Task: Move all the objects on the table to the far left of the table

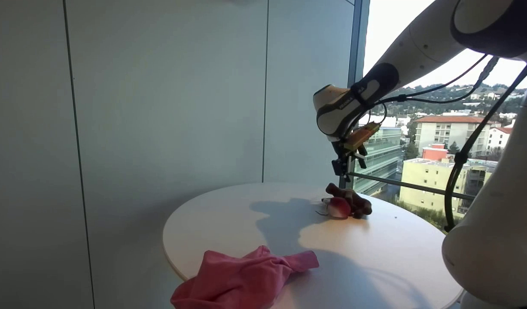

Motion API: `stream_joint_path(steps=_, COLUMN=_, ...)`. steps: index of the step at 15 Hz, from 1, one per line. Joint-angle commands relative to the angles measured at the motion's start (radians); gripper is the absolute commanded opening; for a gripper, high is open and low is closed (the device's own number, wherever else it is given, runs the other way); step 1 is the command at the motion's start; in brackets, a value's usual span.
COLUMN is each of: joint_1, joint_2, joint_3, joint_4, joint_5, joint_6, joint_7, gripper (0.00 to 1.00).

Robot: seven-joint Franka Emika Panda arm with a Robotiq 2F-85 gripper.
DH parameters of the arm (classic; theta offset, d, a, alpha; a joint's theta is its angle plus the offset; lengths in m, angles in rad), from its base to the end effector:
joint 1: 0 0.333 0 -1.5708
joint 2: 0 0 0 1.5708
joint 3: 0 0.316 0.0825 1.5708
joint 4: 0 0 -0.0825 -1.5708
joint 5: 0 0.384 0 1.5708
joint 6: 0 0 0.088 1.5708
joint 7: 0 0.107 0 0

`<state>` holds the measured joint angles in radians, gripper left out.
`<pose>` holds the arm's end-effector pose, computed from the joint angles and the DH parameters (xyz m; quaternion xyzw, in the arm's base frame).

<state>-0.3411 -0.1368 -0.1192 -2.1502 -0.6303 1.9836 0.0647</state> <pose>0.4407 -0.2616 0.4676 0.9537 -0.1223 -0.0671 0.2663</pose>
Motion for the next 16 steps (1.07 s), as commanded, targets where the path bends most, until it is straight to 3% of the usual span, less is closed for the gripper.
stream_joint_path(steps=1, joint_1=0.054, joint_2=0.076, joint_3=-0.018, joint_4=0.039, joint_5=-0.010, joint_6=-0.195, joint_7=0.029, gripper=1.00)
stream_joint_path(steps=3, joint_1=0.072, joint_2=0.105, joint_3=-0.029, joint_4=0.036, joint_5=0.041, joint_6=-0.268, joint_7=0.050, gripper=1.00)
stream_joint_path(steps=8, joint_1=0.084, joint_2=0.110, joint_3=-0.063, joint_4=-0.040, joint_5=0.327, joint_6=-0.159, joint_7=0.123, gripper=1.00)
stream_joint_path(steps=12, joint_1=0.096, joint_2=0.068, joint_3=-0.064, joint_4=-0.168, joint_5=0.459, joint_6=0.082, joint_7=0.173, gripper=1.00)
stream_joint_path(steps=15, joint_1=0.109, joint_2=0.032, joint_3=-0.055, joint_4=-0.271, joint_5=0.424, joint_6=0.306, joint_7=0.210, gripper=1.00)
stream_joint_path(steps=16, joint_1=0.112, joint_2=0.020, joint_3=-0.054, joint_4=-0.300, joint_5=0.409, joint_6=0.368, joint_7=0.221, gripper=0.75)
